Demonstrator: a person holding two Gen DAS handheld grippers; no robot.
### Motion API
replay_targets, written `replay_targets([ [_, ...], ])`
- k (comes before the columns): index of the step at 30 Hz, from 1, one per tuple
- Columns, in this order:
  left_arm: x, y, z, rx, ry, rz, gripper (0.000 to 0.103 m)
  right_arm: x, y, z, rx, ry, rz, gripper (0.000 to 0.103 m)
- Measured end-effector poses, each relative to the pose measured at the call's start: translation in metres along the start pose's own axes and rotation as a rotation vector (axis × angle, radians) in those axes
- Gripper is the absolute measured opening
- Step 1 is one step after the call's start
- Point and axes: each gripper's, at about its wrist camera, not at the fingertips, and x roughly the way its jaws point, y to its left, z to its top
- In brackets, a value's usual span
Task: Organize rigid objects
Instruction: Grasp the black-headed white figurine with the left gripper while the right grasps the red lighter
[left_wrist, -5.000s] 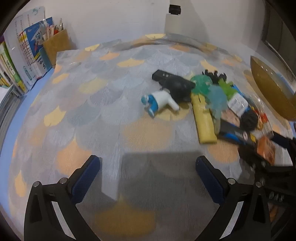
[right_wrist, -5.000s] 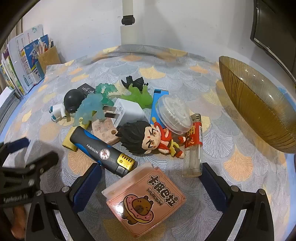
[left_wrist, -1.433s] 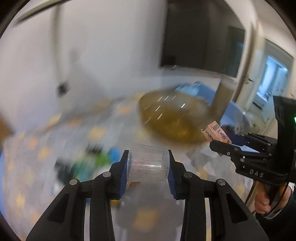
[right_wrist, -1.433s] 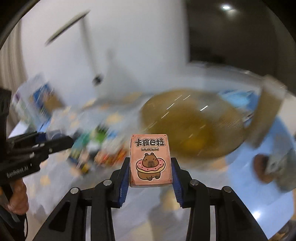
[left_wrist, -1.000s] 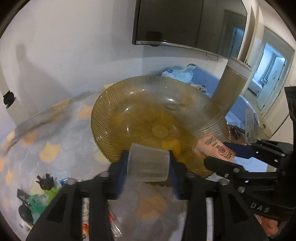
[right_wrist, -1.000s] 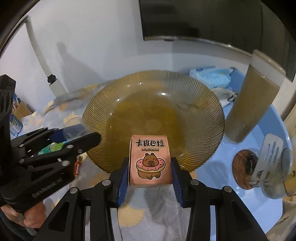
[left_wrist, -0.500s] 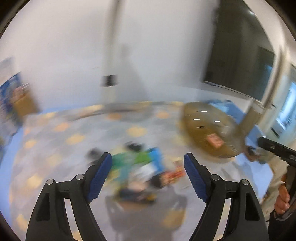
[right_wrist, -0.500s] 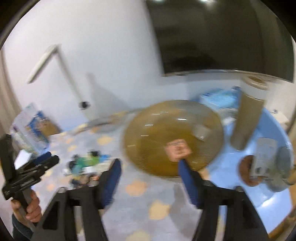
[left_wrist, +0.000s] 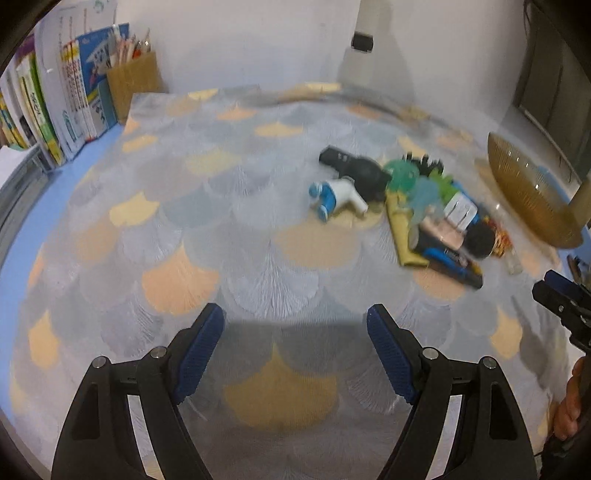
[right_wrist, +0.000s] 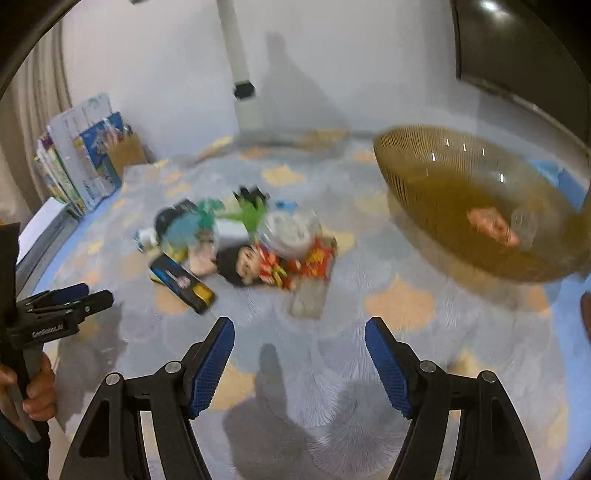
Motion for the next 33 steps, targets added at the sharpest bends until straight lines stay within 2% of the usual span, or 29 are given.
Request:
replay_targets([
  [3,-0.003,-0.002,0.003,0.013,-0.011,-0.024,0.079,0.003,-0.007,0.003,0.023,0.0,0.002,0.072],
  [5,-0.004,-0.002,0.013,0.036,-0.005,-0.038,0.079,0.01,-0.01,0.005,0.04,0.035,0.007,0.072],
  [9,-0.005,-0.006,0.044,0.157,-0.022,-0.041,0.079,0.016,-0.012,0.012,0.085,0.137,0.058,0.072],
  [11,0.007,-0.01,0.06,0.231,-0.007,-0.052,0.079,0.018,-0.01,0.02,0.096,0.166,0.045,0.071],
  [12,0.014,-0.011,0.066,0.252,0.005,-0.041,0.079,0.02,-0.011,0.024,0.101,0.172,0.041,0.069],
  [14,0.025,-0.012,0.074,0.28,0.017,-0.035,0.079,0.028,-0.011,0.033,0.107,0.172,0.043,0.06],
  [17,0.037,-0.014,0.084,0.307,0.033,-0.07,0.079,0.045,-0.007,0.041,0.07,0.199,-0.077,0.051],
  [22,0.049,-0.023,0.092,0.354,0.036,-0.127,0.078,0.056,-0.003,0.047,0.041,0.169,-0.129,0.04],
  [24,0.053,-0.027,0.094,0.358,0.038,-0.145,0.071,0.058,0.0,0.049,0.024,0.157,-0.143,0.032],
  [25,0.055,-0.03,0.095,0.361,0.041,-0.156,0.068,0.059,0.001,0.05,0.014,0.153,-0.149,0.025],
  [26,0.056,-0.033,0.095,0.364,0.046,-0.169,0.059,0.059,0.003,0.05,0.001,0.149,-0.159,0.022],
  [27,0.057,-0.036,0.094,0.368,0.05,-0.182,0.045,0.058,0.003,0.05,-0.002,0.149,-0.154,0.022],
  [28,0.057,-0.04,0.093,0.37,0.052,-0.205,0.04,0.058,0.001,0.05,-0.004,0.149,-0.152,0.022],
  [31,0.051,-0.046,0.088,0.372,0.028,-0.171,0.038,0.051,0.0,0.044,-0.028,0.15,-0.139,0.022],
  [33,0.039,-0.041,0.083,0.327,0.008,-0.181,0.033,0.044,-0.003,0.037,-0.027,0.152,-0.11,0.022],
])
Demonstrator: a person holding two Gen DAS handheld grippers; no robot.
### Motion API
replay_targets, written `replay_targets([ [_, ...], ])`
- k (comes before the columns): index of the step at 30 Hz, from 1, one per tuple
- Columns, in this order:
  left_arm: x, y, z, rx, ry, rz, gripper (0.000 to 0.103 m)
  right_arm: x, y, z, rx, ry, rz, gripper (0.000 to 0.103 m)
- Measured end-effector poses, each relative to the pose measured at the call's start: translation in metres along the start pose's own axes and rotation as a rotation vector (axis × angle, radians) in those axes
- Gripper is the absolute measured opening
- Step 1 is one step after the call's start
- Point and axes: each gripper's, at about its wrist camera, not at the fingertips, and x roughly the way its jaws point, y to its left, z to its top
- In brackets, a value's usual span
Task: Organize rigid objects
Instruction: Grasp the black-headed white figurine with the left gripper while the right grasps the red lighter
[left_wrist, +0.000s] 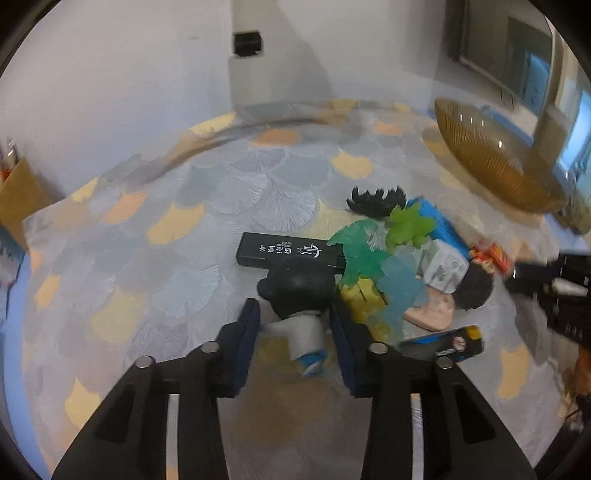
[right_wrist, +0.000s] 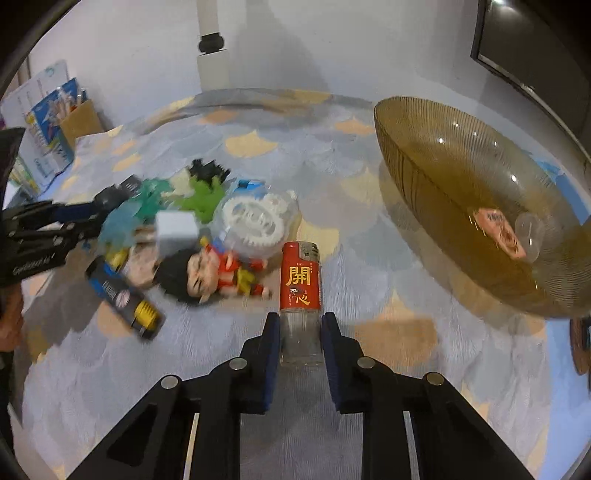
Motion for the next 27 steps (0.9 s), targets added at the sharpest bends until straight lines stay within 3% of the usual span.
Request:
replay_targets([
  [3,-0.019,0.003,-0.015,-0.061,-0.02,-0.022,0.031,-0.014,-0.003,-0.022,-0.016,0.004,0.039,0.022],
  [8,-0.046,-0.009,-0.053,-0.07,-0.028,-0.024,0.03,-0.042,-0.003,-0.067,-0.084,0.024,0.068,0.022],
  [13,-0.061,-0.016,-0.075,-0.09,-0.037,-0.059,0.027,-0.053,-0.004,-0.088,-0.111,0.029,0.067,0.023],
  [16,-0.057,-0.014,-0.078,-0.118,-0.026,-0.051,0.035,-0.05,-0.004,-0.082,-0.095,0.023,0.056,0.027],
  [19,-0.049,-0.013,-0.078,-0.13,-0.002,-0.017,0.06,-0.045,-0.005,-0.075,-0.072,0.015,0.062,0.028],
  [20,-0.046,-0.014,-0.078,-0.136,0.002,0.009,0.073,-0.044,-0.005,-0.074,-0.065,0.016,0.062,0.028],
  [21,-0.044,-0.013,-0.078,-0.141,0.001,0.021,0.075,-0.044,-0.005,-0.072,-0.065,0.018,0.059,0.028],
  [25,-0.03,-0.013,-0.072,-0.188,0.016,0.034,0.07,-0.043,-0.002,-0.072,-0.065,0.013,0.047,0.03],
  [26,-0.03,-0.017,-0.071,-0.177,0.012,0.059,0.053,-0.043,-0.002,-0.072,-0.064,0.01,0.046,0.031],
  [27,-0.028,-0.021,-0.07,-0.158,0.015,0.084,0.052,-0.042,-0.002,-0.072,-0.061,0.005,0.044,0.031],
])
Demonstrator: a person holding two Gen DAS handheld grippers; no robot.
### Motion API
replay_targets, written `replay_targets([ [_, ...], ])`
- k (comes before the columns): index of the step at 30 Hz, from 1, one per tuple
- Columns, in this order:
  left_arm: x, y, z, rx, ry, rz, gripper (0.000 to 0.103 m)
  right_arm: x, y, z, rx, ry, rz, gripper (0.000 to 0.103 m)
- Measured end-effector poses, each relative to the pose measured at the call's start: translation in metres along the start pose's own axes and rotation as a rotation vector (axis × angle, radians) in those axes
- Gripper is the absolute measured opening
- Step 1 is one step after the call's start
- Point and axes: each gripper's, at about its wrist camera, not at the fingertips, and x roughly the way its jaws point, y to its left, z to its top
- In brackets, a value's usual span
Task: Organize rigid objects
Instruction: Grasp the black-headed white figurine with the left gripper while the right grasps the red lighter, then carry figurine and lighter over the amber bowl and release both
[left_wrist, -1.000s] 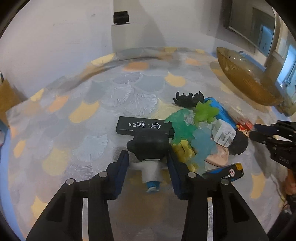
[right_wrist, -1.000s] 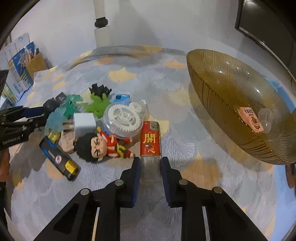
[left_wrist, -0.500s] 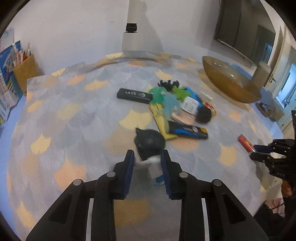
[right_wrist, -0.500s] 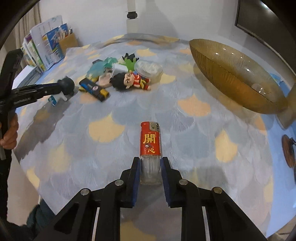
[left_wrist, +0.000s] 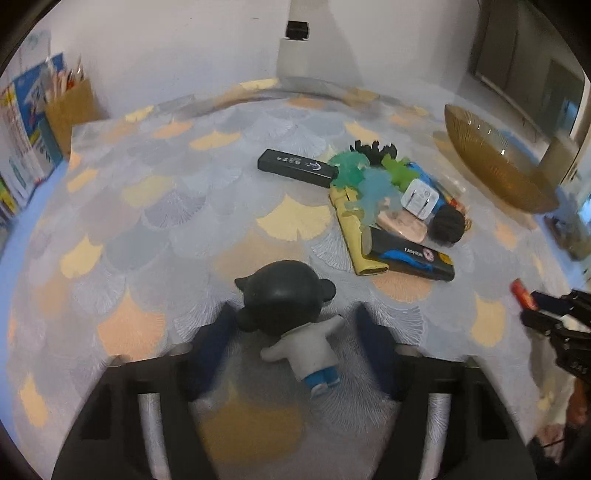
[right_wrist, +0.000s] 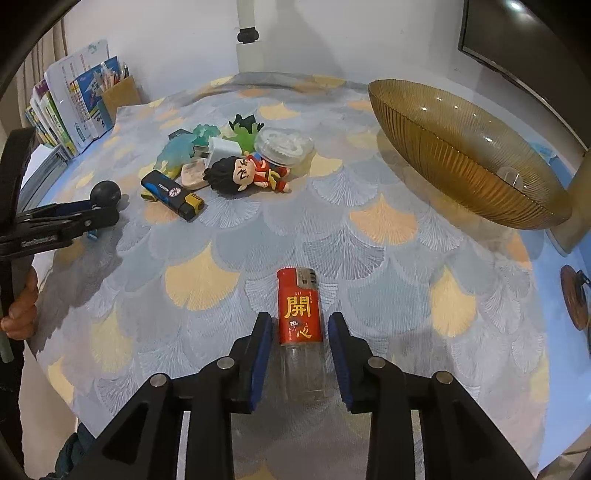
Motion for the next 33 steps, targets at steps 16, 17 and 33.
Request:
replay_targets([
  [16,-0.069,-0.064,0.04,0.07,-0.191,-0.099,0.051,-0.062,-0.026,0.014,0.119,-0.195,0.246,0.022],
  [17,-0.072,-0.072,0.047,0.081,-0.205,-0.116,0.051,-0.072,-0.035,0.018,0.127,-0.224,0.23,0.022],
  [33,0.003,-0.243,0.145,0.296,-0.151,-0.318,0.051,-0.076,-0.195,0.074,0.329,-0.136,-0.176,0.022],
])
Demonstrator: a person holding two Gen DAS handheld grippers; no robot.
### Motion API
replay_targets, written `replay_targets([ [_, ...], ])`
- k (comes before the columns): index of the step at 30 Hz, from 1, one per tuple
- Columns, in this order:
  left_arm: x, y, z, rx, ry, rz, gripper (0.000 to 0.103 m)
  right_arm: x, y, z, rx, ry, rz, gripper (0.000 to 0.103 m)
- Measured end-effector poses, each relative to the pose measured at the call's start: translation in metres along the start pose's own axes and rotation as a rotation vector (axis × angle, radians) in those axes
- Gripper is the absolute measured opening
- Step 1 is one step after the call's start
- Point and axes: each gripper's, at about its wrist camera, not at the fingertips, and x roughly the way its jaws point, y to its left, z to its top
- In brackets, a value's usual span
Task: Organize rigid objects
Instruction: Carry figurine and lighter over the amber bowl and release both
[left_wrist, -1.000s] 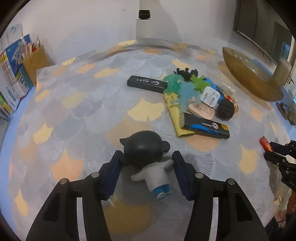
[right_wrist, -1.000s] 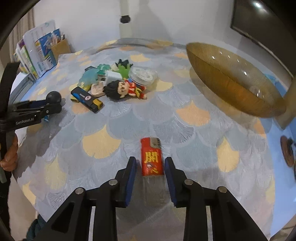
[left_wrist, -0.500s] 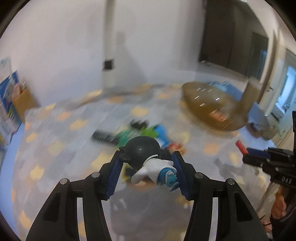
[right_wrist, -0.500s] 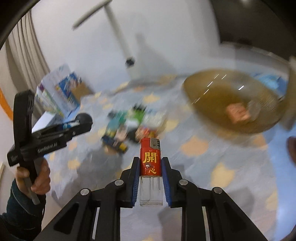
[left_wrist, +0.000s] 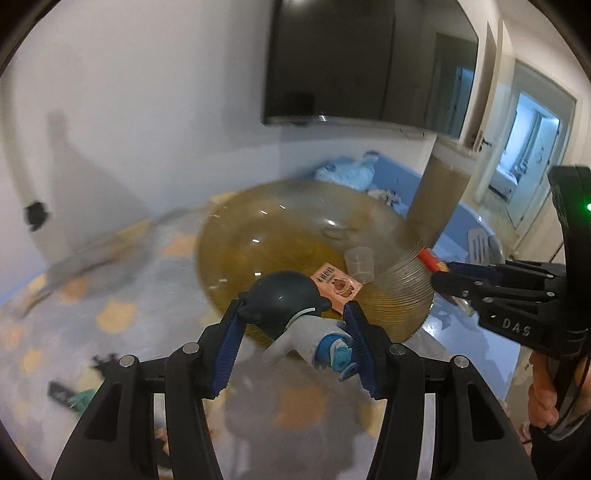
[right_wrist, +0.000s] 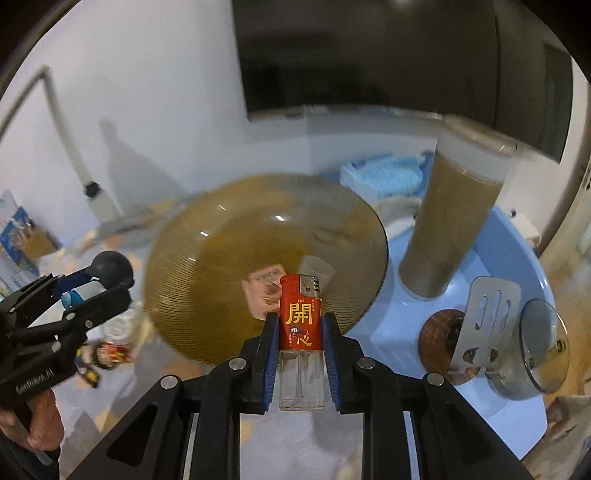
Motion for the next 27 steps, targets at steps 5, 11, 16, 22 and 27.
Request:
replay_targets([
  [5,0.035,-0.007,0.0,0.027,0.07,-0.015,0.052,0.029,-0.007,0.003,0.01,0.08,-0.027,0.022],
  [11,0.015,0.002,-0.002,0.006,0.028,0.018,0.075,0.02,-0.015,0.005,0.056,0.064,-0.015,0.024],
  [16,-0.046,0.038,-0.011,-0.084,-0.074,0.059,0.075,-0.006,-0.019,-0.003,0.103,0.014,0.021,0.029],
  [22,-0.13,0.09,-0.044,-0.213,-0.187,0.167,0.075,-0.035,0.024,-0.011,0.045,-0.034,0.085,0.034],
  [27,-0.177,0.132,-0.092,-0.318,-0.222,0.291,0.078,-0.058,0.083,-0.027,-0.066,-0.119,0.161,0.063],
])
